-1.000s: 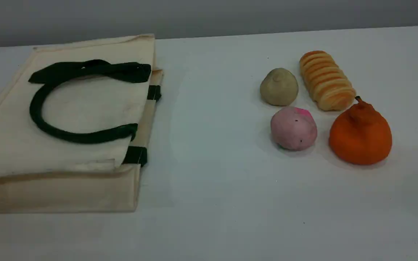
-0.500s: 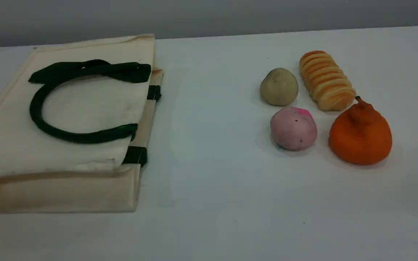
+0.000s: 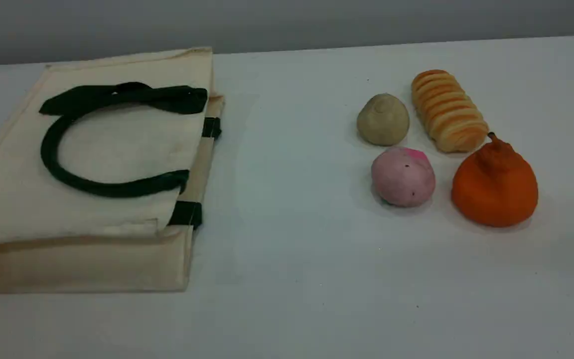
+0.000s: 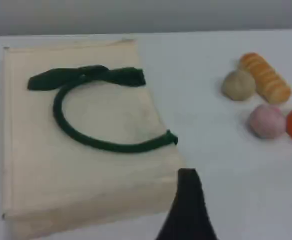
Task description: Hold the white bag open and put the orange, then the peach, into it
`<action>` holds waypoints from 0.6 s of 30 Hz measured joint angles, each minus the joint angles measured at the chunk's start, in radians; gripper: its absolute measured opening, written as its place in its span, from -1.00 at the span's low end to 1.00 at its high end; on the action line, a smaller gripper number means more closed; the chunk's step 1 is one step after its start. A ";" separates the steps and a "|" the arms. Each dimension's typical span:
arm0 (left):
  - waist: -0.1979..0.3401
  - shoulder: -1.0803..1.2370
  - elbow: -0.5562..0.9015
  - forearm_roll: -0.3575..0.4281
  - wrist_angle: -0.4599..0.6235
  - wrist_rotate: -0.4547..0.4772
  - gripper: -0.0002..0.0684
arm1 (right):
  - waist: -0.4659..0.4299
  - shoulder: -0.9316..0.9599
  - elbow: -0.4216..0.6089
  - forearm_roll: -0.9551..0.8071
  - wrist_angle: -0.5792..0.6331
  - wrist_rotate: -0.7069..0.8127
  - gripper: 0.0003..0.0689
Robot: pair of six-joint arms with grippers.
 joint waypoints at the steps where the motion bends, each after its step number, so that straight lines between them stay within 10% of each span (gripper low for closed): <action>1: 0.000 0.037 -0.003 0.000 -0.029 -0.005 0.48 | 0.000 0.032 -0.004 0.020 -0.028 -0.019 0.42; 18: 0.001 0.898 -0.242 0.102 -0.442 -0.081 0.48 | 0.000 0.735 -0.070 0.539 -0.397 -0.543 0.42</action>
